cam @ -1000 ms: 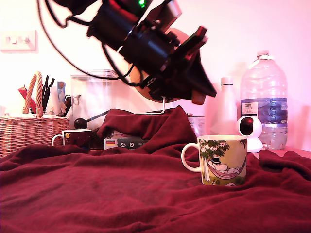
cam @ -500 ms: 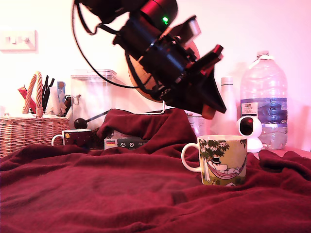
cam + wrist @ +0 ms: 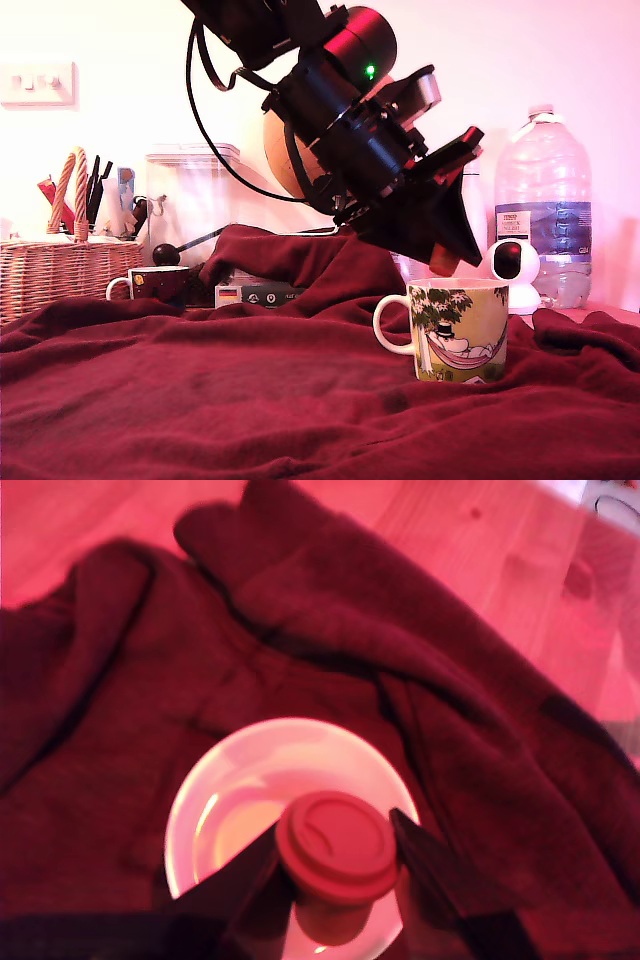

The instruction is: Pick up the coffee capsules on the table and drop them inside the coffee cup

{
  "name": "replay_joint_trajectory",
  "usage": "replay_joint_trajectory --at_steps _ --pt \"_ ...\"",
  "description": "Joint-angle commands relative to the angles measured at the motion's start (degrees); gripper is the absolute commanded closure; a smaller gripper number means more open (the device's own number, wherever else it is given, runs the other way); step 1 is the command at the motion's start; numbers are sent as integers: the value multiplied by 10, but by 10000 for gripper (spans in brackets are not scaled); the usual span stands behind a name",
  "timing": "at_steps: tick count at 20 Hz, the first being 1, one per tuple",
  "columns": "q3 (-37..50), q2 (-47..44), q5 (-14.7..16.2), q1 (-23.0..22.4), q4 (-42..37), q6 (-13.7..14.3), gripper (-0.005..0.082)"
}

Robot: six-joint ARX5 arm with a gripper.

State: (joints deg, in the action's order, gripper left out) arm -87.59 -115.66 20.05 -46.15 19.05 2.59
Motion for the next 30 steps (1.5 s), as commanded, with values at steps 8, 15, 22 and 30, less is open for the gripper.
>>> replay_joint_trajectory --at_steps 8,15,22,30 --pt "0 -11 1 -4 -10 5 571" --pt "0 -11 1 -4 -10 5 404" --pt "0 -11 1 -4 -2 -2 107" --pt "0 2 36 5 25 5 335"
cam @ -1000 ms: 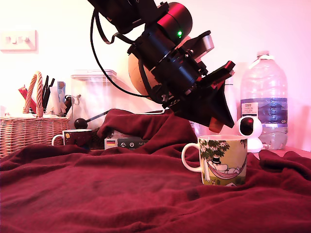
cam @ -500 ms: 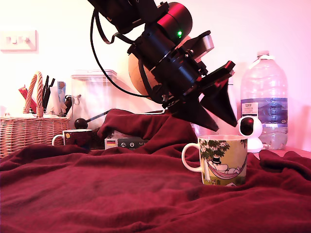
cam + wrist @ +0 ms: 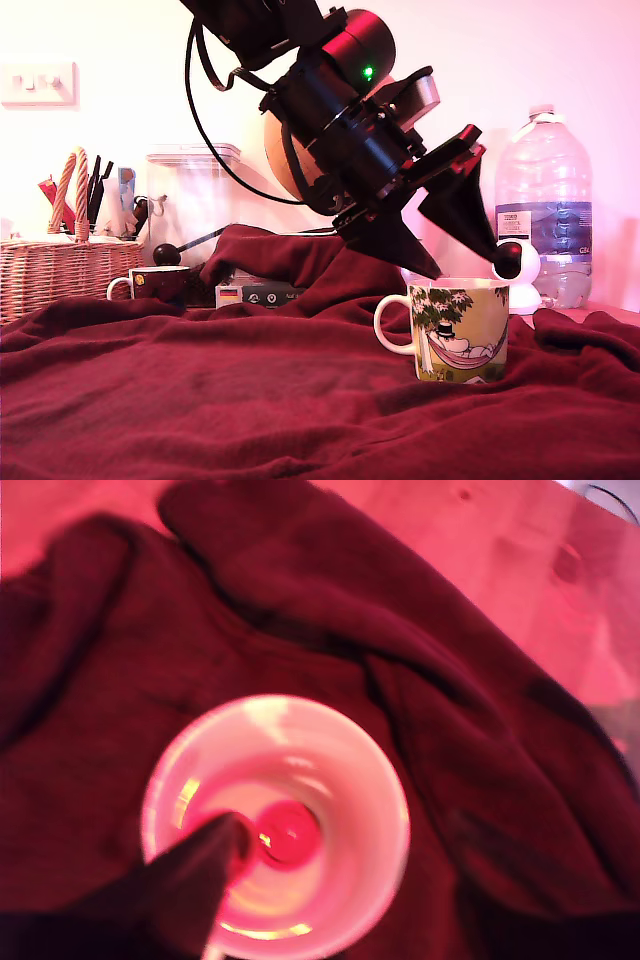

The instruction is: Pick up the coffee capsules on the table and drop them inside the coffee cup

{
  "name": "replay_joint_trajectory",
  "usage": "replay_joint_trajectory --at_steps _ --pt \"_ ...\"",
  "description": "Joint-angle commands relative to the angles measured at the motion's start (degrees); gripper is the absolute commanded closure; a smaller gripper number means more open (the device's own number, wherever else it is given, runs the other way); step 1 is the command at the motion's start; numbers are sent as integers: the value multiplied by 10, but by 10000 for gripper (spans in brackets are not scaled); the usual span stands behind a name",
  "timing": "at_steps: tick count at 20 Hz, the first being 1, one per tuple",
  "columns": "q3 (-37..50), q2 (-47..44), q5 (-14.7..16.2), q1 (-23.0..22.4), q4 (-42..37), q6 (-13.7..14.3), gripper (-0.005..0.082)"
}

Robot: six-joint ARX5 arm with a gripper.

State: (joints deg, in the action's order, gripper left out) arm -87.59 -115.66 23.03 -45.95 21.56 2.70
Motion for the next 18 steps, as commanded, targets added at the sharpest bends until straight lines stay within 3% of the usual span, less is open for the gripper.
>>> replay_joint_trajectory --at_steps 1,3,5,18 --pt "0 8 15 4 1 5 449" --pt "0 24 18 7 -1 9 667" --pt "0 42 18 12 2 8 796" --pt "1 83 2 49 40 8 793"
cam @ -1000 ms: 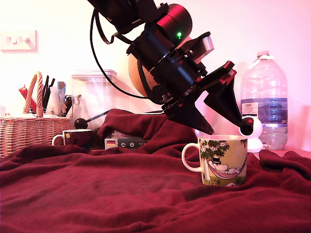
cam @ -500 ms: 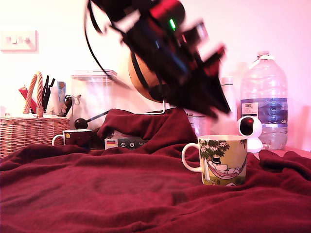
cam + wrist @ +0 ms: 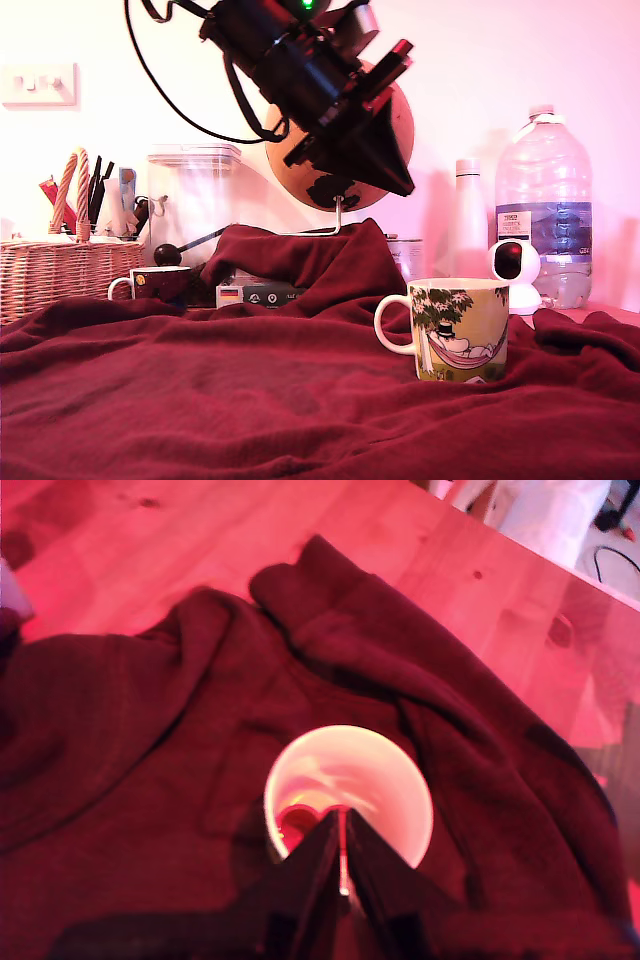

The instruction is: Pick up the coffee capsules on the table and drop them inside the coffee cup

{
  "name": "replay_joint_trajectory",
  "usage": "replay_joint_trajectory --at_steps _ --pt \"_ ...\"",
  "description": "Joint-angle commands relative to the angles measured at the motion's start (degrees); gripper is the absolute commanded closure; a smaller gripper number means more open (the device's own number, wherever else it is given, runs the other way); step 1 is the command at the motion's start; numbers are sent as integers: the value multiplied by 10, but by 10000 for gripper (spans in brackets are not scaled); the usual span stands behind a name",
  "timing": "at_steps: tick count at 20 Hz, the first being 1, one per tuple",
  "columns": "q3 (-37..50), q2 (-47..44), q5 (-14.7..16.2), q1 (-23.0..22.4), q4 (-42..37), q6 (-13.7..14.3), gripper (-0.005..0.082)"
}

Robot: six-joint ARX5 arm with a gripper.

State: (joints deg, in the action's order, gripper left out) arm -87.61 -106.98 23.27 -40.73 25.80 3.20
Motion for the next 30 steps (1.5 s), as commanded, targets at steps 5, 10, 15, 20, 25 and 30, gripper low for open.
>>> replay_joint_trajectory --at_steps 5,10,15,20,25,30 --pt "30 10 -25 -2 -24 3 793" --pt "152 83 -50 14 -112 -13 793" --pt "229 127 -49 56 -143 -34 793" --pt "258 132 -49 59 -148 -48 793" --pt "298 132 -57 53 -154 -53 793" --pt "354 134 -57 50 -189 -64 793"
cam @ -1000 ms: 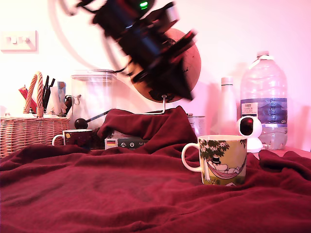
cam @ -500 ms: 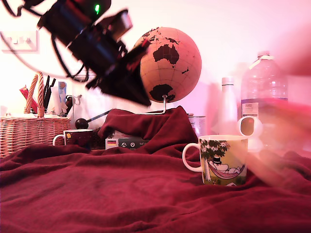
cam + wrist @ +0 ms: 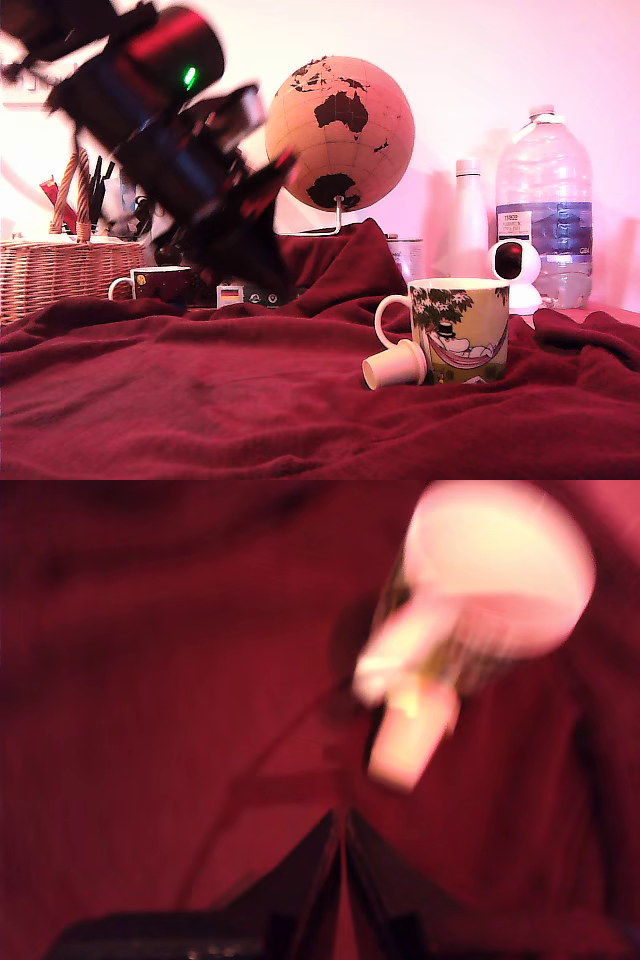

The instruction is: Pick up the coffee capsules on the table and drop them inside the coffee cup

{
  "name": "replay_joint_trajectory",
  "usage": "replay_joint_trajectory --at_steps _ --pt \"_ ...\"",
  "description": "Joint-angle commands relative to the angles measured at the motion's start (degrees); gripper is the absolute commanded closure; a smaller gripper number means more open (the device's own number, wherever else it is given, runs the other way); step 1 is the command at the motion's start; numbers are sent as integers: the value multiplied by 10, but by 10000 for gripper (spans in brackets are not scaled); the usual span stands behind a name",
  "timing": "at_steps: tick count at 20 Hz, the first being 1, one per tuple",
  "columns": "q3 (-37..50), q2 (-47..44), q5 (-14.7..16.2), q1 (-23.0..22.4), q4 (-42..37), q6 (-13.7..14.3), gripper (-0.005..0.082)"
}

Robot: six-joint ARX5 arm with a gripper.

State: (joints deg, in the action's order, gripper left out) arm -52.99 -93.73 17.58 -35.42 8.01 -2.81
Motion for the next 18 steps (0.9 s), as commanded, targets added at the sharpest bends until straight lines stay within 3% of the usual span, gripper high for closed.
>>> replay_joint_trajectory --at_steps 1,3,5,7,16,17,18 --pt "15 1 0 -5 -21 -3 793" --pt "30 2 5 -10 -51 -1 793" --pt "41 2 31 -18 -67 50 793" --pt "41 2 32 -29 -68 61 793" --pt "40 2 31 -34 -73 60 790" --pt "40 2 31 -34 -79 56 748" --pt "40 3 38 -34 -82 52 641"
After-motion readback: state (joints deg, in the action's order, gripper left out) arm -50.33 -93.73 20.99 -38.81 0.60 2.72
